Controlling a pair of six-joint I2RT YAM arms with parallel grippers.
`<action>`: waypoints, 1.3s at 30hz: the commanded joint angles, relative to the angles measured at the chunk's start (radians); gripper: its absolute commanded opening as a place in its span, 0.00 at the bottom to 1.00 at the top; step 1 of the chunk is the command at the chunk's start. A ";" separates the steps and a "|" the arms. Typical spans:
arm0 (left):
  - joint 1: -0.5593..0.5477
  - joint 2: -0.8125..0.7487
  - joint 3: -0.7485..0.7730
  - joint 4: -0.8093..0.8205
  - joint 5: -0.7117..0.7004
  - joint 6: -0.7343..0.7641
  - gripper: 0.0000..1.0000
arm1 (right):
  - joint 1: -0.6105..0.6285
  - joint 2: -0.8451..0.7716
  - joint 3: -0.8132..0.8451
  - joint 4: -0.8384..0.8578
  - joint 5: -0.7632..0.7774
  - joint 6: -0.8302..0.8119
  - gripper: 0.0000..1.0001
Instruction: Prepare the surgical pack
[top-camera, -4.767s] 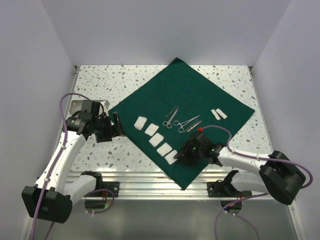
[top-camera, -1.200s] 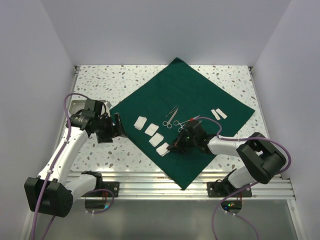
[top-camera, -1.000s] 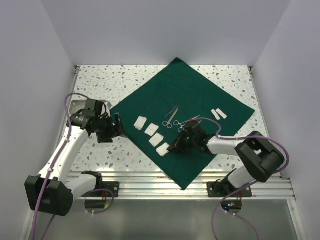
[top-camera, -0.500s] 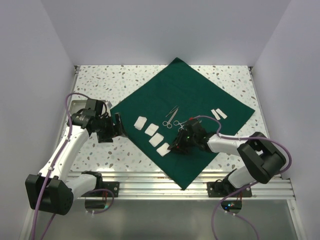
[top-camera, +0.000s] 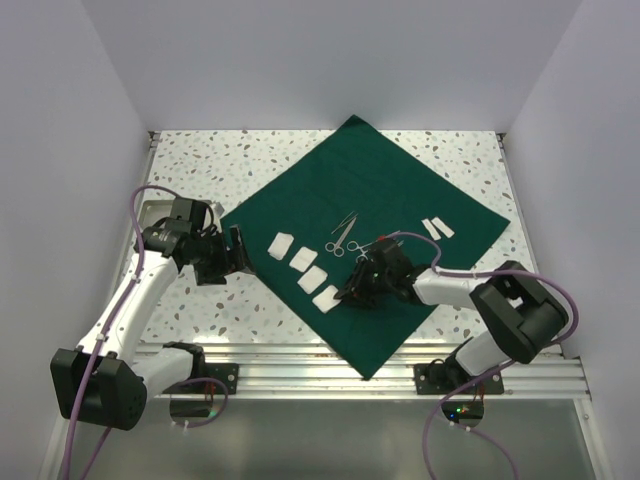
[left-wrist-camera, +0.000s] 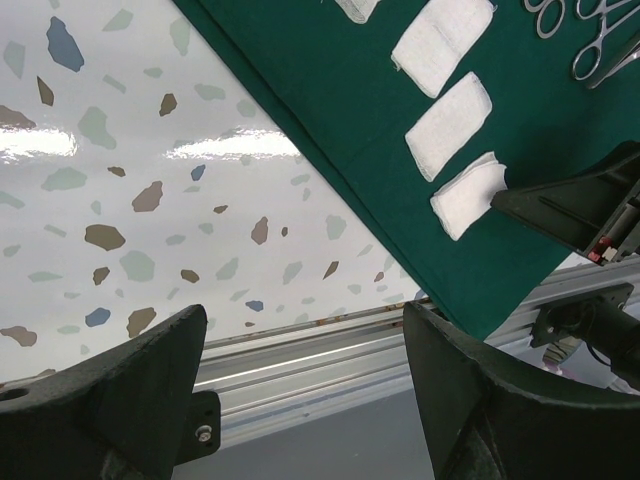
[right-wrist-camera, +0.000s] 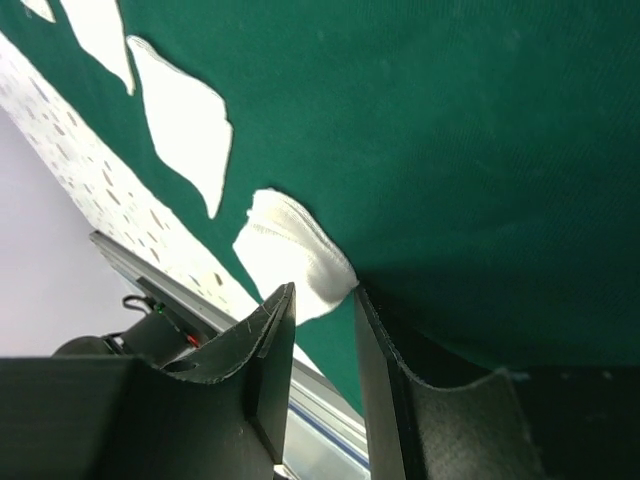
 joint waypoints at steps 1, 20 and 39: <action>-0.006 -0.012 -0.008 0.038 0.014 -0.009 0.83 | -0.001 0.036 -0.005 0.058 0.007 0.008 0.35; -0.006 -0.016 -0.011 0.037 0.017 -0.012 0.83 | 0.013 0.069 0.033 0.047 0.055 -0.007 0.15; -0.006 -0.038 -0.028 0.050 0.028 -0.017 0.83 | 0.029 0.039 0.258 0.030 -0.085 -0.008 0.00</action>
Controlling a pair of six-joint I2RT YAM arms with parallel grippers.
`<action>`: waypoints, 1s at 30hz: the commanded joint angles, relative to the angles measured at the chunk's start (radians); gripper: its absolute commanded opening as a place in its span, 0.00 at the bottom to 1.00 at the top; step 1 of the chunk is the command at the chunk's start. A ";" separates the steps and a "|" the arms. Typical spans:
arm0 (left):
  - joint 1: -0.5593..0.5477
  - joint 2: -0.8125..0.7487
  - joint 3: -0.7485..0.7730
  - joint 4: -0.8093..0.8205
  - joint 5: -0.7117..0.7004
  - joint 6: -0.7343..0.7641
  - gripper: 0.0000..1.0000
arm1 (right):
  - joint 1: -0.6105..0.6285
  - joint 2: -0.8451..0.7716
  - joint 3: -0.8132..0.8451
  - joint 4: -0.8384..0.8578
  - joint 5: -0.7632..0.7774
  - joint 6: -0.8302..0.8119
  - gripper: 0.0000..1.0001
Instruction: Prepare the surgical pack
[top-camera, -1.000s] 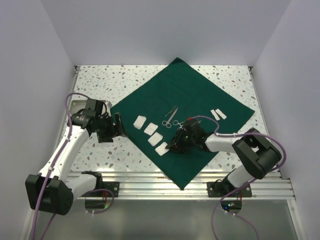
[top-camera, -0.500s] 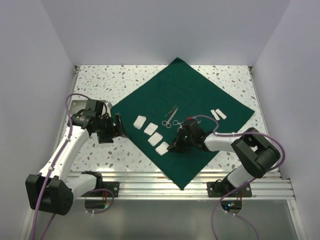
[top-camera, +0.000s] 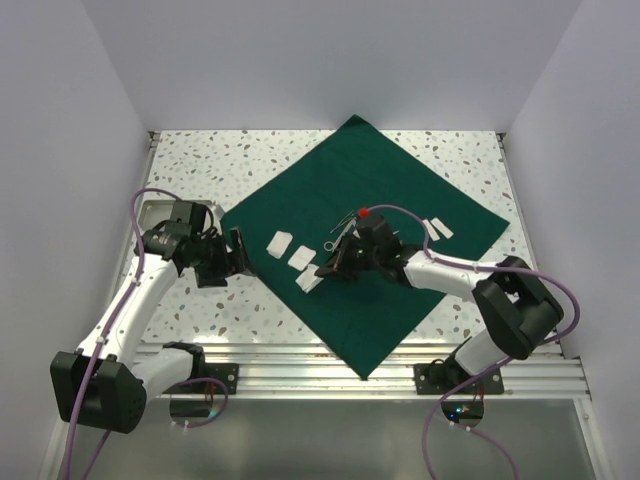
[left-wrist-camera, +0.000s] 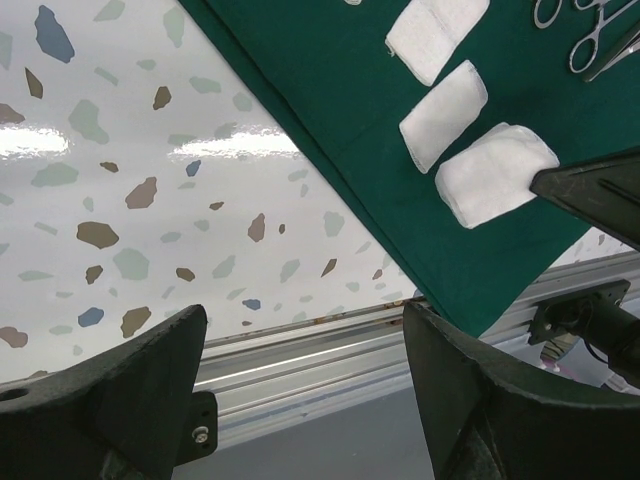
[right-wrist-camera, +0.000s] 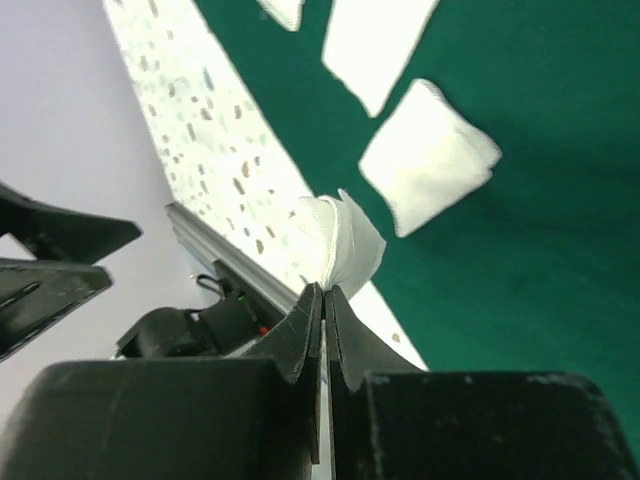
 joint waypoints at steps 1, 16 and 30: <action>-0.006 -0.024 -0.005 0.039 0.017 -0.014 0.83 | 0.002 0.006 0.041 0.042 -0.049 0.028 0.00; -0.006 -0.022 0.021 0.010 -0.005 0.000 0.83 | 0.002 0.207 0.116 0.233 -0.074 0.112 0.00; -0.006 -0.007 0.038 0.001 -0.006 0.014 0.83 | 0.002 0.243 0.156 0.246 -0.049 0.106 0.00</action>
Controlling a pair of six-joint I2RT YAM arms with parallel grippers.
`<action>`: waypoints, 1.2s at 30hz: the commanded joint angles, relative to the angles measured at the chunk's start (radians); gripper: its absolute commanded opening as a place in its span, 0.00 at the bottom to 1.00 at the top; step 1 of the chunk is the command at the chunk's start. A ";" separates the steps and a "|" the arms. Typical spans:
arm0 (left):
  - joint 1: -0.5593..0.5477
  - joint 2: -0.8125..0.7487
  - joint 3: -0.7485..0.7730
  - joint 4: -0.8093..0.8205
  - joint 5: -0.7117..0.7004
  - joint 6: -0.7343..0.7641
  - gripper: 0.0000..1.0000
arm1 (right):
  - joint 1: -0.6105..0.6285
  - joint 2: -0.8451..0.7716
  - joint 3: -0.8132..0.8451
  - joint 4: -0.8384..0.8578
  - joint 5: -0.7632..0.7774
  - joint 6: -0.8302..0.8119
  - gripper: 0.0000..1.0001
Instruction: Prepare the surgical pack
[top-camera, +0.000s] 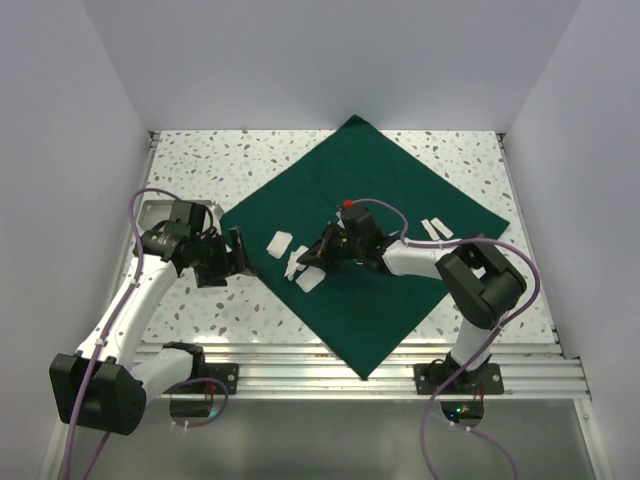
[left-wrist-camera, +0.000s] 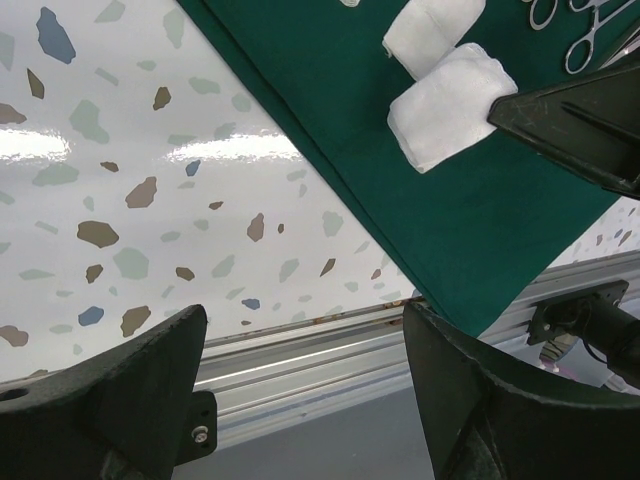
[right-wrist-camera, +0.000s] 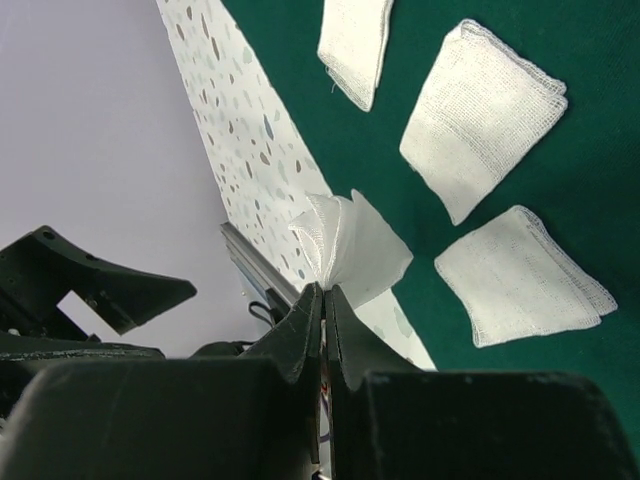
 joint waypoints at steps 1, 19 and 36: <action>-0.006 0.002 0.037 0.004 -0.005 0.019 0.83 | 0.002 0.008 0.020 0.032 0.016 -0.006 0.00; -0.006 -0.004 0.017 0.011 -0.004 0.013 0.83 | -0.012 -0.022 -0.077 0.006 0.054 -0.055 0.00; -0.006 -0.002 0.002 0.033 0.009 -0.001 0.83 | -0.049 -0.048 -0.109 -0.041 0.053 -0.089 0.00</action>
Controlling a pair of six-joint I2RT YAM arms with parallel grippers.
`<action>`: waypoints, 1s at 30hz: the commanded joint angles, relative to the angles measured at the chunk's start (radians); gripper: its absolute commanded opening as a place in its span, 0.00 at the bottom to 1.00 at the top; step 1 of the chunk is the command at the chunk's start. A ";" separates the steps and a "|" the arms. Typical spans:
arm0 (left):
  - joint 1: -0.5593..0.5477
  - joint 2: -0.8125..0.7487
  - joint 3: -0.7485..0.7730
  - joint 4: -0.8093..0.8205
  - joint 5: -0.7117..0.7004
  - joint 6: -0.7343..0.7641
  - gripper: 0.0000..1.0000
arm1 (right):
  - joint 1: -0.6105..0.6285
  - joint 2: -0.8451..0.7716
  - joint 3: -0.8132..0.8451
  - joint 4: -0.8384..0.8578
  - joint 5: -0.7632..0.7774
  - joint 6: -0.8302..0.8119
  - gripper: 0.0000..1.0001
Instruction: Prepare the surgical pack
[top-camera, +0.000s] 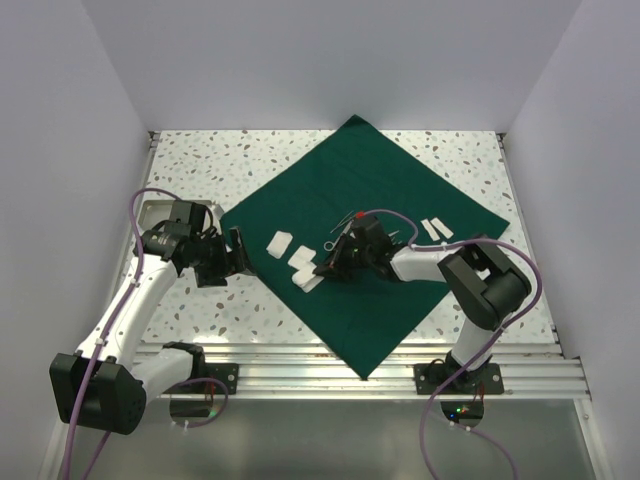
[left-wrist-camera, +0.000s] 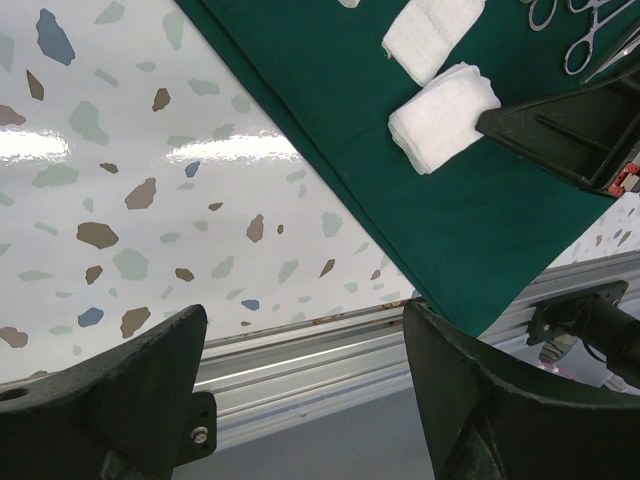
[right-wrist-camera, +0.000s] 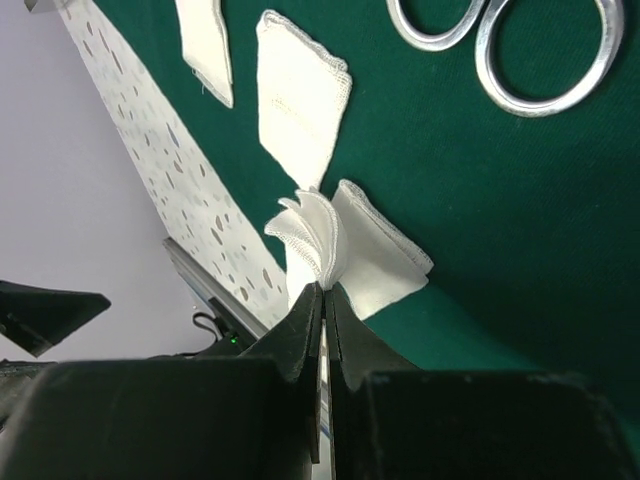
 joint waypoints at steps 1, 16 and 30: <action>-0.006 -0.004 0.000 0.030 0.008 0.000 0.83 | -0.011 -0.022 0.005 -0.008 0.020 -0.028 0.00; -0.006 0.010 0.003 0.035 0.011 0.000 0.83 | -0.012 -0.007 0.012 -0.052 0.028 -0.049 0.00; -0.006 0.019 0.005 0.040 0.011 -0.005 0.83 | -0.025 0.024 0.018 -0.071 0.025 -0.077 0.00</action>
